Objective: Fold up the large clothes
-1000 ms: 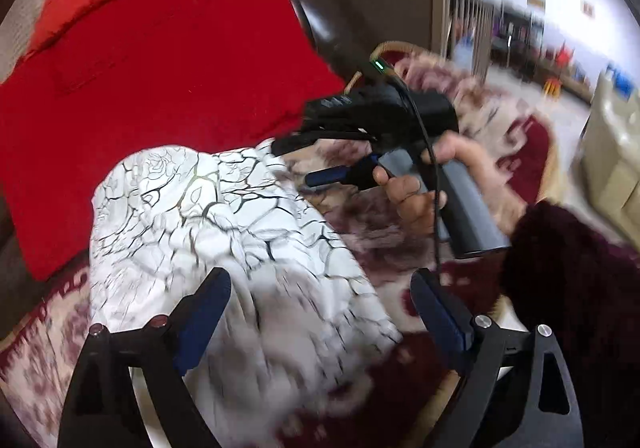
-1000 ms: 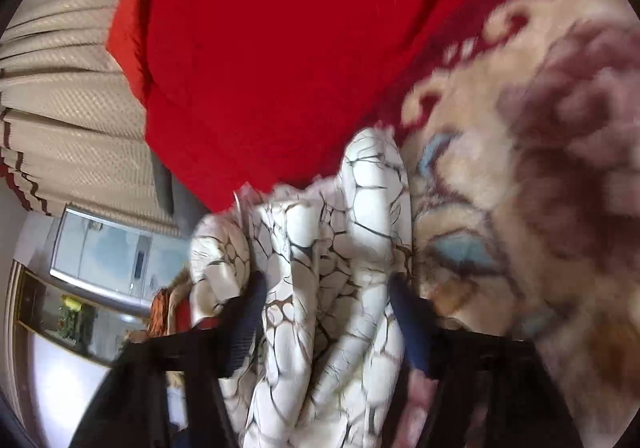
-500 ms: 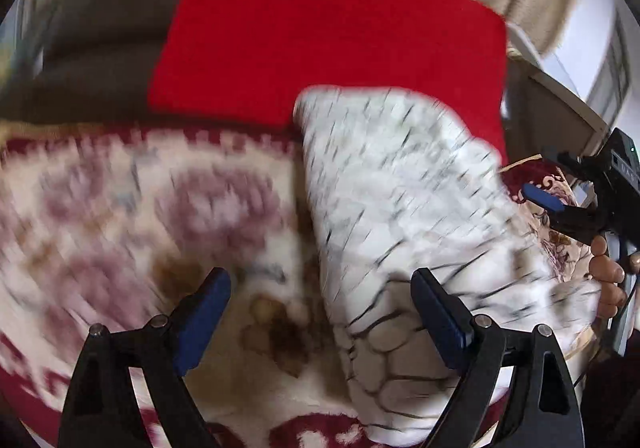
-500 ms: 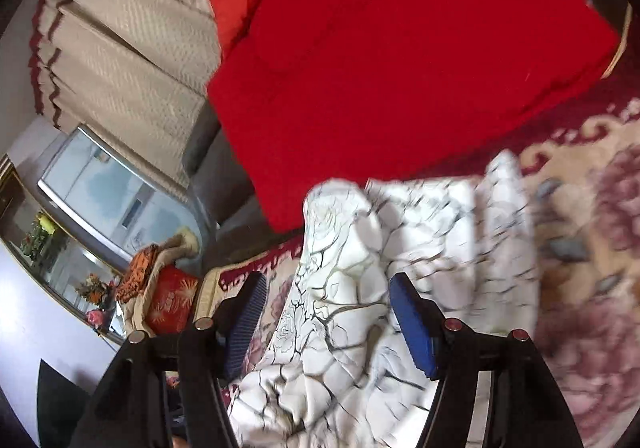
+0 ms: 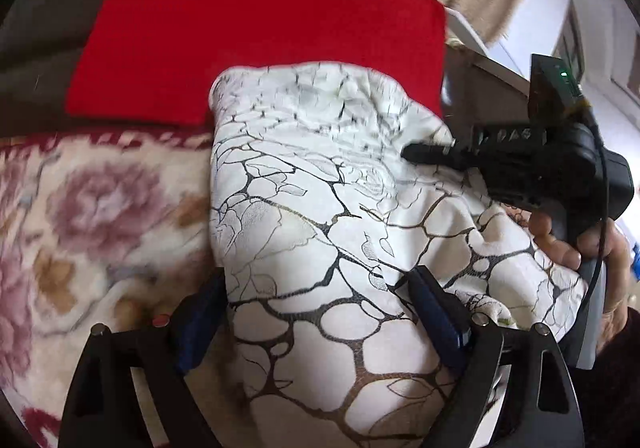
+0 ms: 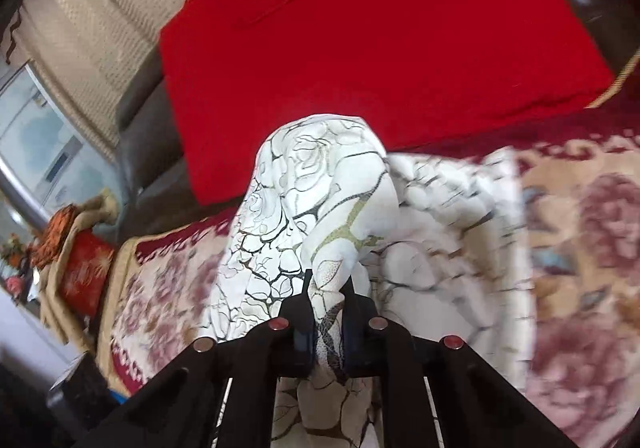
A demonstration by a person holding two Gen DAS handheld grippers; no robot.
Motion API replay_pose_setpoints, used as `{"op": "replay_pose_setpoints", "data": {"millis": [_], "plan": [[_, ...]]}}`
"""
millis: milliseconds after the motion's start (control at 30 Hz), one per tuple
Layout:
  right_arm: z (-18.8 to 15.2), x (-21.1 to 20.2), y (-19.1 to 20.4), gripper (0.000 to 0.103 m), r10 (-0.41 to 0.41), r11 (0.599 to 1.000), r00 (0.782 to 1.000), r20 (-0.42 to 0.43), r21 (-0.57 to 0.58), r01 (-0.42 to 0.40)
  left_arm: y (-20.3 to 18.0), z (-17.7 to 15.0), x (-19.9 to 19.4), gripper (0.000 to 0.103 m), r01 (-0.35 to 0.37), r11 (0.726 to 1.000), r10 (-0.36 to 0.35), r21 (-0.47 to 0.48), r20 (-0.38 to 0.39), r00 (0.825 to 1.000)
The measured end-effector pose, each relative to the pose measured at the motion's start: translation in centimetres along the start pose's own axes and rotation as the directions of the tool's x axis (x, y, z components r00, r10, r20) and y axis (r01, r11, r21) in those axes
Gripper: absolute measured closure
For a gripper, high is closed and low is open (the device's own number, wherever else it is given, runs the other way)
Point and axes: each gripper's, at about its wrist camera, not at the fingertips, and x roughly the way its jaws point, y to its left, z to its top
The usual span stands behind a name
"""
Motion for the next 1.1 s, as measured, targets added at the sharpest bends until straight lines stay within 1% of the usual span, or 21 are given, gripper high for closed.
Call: {"op": "replay_pose_setpoints", "data": {"millis": [33,67,133,200,300,333,367,500,567,600,633,667,700,767,800,867,900,967,1067,1100], "plan": [[0.1,0.0,-0.5,0.094,-0.020,1.000,1.000,-0.003,-0.002,0.020,-0.9,0.1,0.4,0.013,-0.017,1.000,0.017,0.025,0.000,1.000],[-0.1,0.0,-1.4,0.094,-0.040,0.999,0.999,-0.010,0.009,0.040,-2.3,0.0,0.9,0.013,-0.051,0.996,0.051,0.073,0.003,0.999],[-0.5,1.1,-3.7,0.094,-0.066,0.996,0.997,-0.045,0.052,0.068,-4.5,-0.2,1.7,0.013,-0.095,0.986,0.094,0.139,0.013,0.996],[-0.7,1.9,-5.2,0.094,-0.064,0.994,0.996,-0.066,0.080,0.069,-5.4,-0.2,2.4,0.012,-0.119,0.981,0.118,0.152,0.015,0.993],[-1.1,3.1,-6.0,0.094,-0.075,0.995,0.995,-0.065,0.068,0.079,-5.8,-0.3,3.2,0.011,-0.124,0.979,0.124,0.163,0.009,0.992],[-1.4,3.7,-6.4,0.094,-0.062,0.994,0.996,-0.070,0.089,0.068,-5.8,-0.3,3.3,0.010,-0.123,0.978,0.123,0.167,0.008,0.992],[-1.5,4.1,-7.3,0.094,-0.021,0.990,0.997,-0.077,0.136,0.031,-5.6,-0.3,3.0,0.010,-0.114,0.980,0.114,0.162,0.007,0.993],[-2.1,4.1,-9.3,0.091,0.095,0.969,0.994,-0.062,0.233,-0.078,-5.0,-0.3,1.0,0.010,-0.084,0.983,0.087,0.162,-0.016,0.996],[-2.2,4.2,-10.0,0.090,0.127,0.957,0.990,-0.052,0.269,-0.109,-4.8,-0.1,-0.7,0.010,-0.046,0.984,0.053,0.173,-0.031,0.998],[-2.3,4.1,-10.2,0.090,0.138,0.952,0.989,-0.050,0.284,-0.119,-4.8,0.0,-1.7,0.010,-0.042,0.982,0.047,0.183,-0.024,0.999],[-2.1,3.7,-9.9,0.088,0.143,0.949,0.988,-0.049,0.289,-0.123,-4.9,0.2,-2.9,0.010,-0.048,0.979,0.050,0.198,-0.003,0.999],[-2.2,3.5,-10.0,0.087,0.148,0.947,0.988,-0.046,0.294,-0.128,-4.8,0.3,-4.4,0.010,-0.085,0.971,0.077,0.223,0.042,0.996],[-2.3,3.4,-10.1,0.085,0.155,0.944,0.987,-0.040,0.301,-0.137,-4.5,0.4,-5.2,0.010,-0.117,0.964,0.104,0.237,0.067,0.992],[-2.5,3.1,-10.7,0.083,0.159,0.940,0.987,-0.037,0.313,-0.139,-3.2,0.7,-6.3,0.010,-0.157,0.958,0.142,0.238,0.079,0.987],[-2.7,3.0,-10.7,0.083,0.152,0.942,0.988,-0.039,0.310,-0.133,-2.6,0.8,-6.1,0.010,-0.167,0.958,0.157,0.235,0.064,0.986],[-3.0,3.1,-10.2,0.083,0.107,0.959,0.993,-0.049,0.270,-0.090,-1.2,0.4,-4.3,0.010,-0.175,0.960,0.178,0.220,0.007,0.984],[-3.1,3.2,-9.7,0.083,0.079,0.966,0.995,-0.053,0.252,-0.063,-0.7,0.0,-3.9,0.010,-0.158,0.968,0.161,0.193,-0.003,0.987],[-3.2,3.4,-9.4,0.083,0.064,0.966,0.996,-0.060,0.253,-0.047,-0.1,-0.6,-2.9,0.010,-0.113,0.983,0.117,0.143,-0.020,0.993],[-3.1,4.8,-9.6,0.084,0.071,0.963,0.994,-0.078,0.267,-0.048,-0.5,-1.1,-1.1,0.008,-0.111,0.978,0.122,0.175,-0.054,0.991],[-3.1,5.1,-9.6,0.084,0.070,0.964,0.994,-0.082,0.261,-0.046,-0.3,-1.2,-0.6,0.008,-0.101,0.983,0.113,0.155,-0.073,0.991]]}}
